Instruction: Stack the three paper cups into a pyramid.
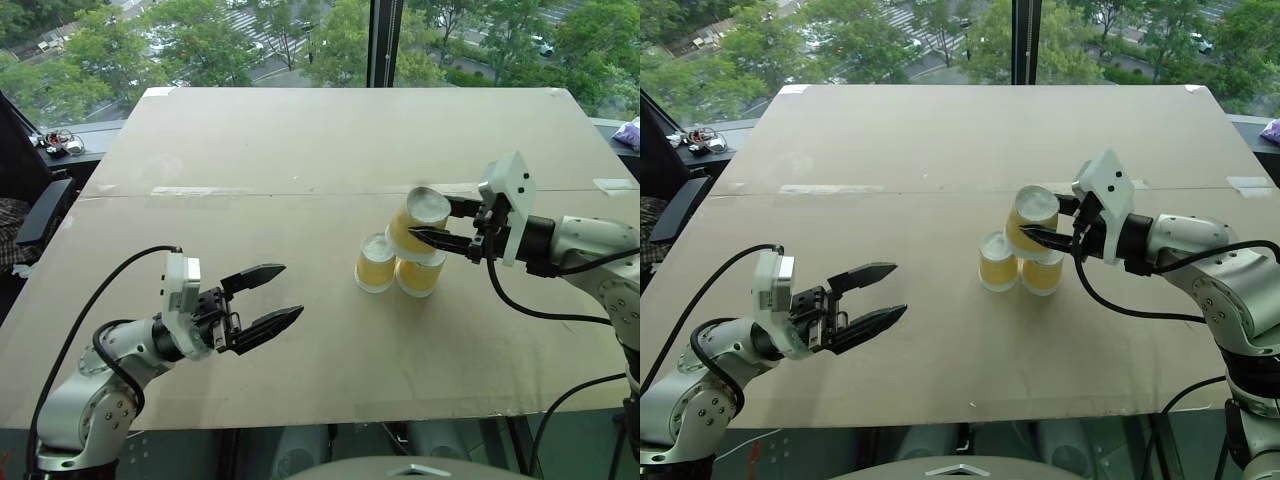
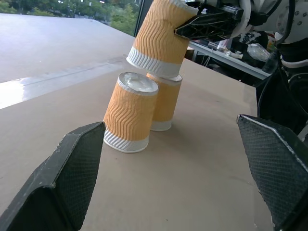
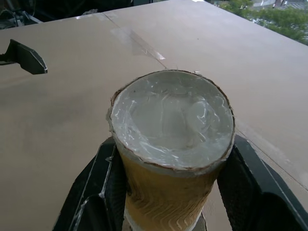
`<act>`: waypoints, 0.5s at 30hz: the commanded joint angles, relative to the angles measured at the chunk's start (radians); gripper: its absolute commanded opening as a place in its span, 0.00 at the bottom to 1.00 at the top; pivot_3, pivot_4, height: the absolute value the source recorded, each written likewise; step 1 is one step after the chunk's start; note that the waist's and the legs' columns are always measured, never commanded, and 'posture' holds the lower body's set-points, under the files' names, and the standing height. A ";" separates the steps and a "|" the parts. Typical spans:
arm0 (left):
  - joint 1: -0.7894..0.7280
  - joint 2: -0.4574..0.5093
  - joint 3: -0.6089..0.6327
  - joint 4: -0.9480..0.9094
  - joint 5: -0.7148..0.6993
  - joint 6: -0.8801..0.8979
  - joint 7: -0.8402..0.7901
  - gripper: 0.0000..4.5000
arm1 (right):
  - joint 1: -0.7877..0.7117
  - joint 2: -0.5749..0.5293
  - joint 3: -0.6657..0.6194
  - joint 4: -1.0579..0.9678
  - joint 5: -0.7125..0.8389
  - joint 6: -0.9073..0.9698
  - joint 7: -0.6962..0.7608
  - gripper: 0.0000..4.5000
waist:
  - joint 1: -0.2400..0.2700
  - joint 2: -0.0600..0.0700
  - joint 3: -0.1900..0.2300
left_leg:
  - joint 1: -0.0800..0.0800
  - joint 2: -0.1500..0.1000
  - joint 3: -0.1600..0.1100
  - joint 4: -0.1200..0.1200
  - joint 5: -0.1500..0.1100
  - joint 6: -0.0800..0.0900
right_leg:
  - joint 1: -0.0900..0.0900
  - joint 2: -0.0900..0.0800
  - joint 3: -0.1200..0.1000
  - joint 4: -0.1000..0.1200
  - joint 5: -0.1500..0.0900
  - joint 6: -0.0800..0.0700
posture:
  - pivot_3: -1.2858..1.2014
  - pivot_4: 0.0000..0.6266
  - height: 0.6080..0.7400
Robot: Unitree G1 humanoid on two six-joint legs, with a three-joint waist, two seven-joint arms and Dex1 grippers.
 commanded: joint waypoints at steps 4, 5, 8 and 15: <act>0.013 -0.002 0.018 -0.051 -0.024 -0.015 0.014 1.00 | -0.018 -0.004 0.041 -0.001 -0.027 0.018 0.018 0.67 | 0.000 0.000 0.000 | 0.000 0.000 0.000 0.000 0.000 0.000 | 0.000 0.000 0.000 0.000 0.000 0.000 | 0.52 0.24 1.00; 0.014 -0.002 0.016 -0.055 -0.023 -0.016 0.015 1.00 | -0.011 -0.011 0.050 0.001 -0.038 0.008 0.032 0.73 | 0.000 0.000 0.000 | 0.000 0.000 0.000 0.000 0.000 0.000 | 0.000 0.000 0.000 0.000 0.000 0.000 | 0.52 0.24 1.00; 0.015 -0.002 0.013 -0.059 -0.022 -0.015 0.017 1.00 | -0.001 -0.010 0.046 -0.004 -0.072 -0.032 0.035 0.99 | 0.000 0.000 0.000 | 0.000 0.000 0.000 0.000 0.000 0.000 | 0.000 0.000 0.000 0.000 0.000 0.000 | 0.52 0.24 1.00; 0.009 -0.011 -0.009 -0.064 -0.019 0.008 0.055 1.00 | 0.071 -0.064 -0.172 -0.066 0.005 -0.132 0.136 0.99 | 0.006 0.000 0.000 | -0.001 0.000 0.000 0.000 0.000 0.000 | 0.000 0.000 0.000 0.000 0.000 0.000 | 0.52 0.24 1.00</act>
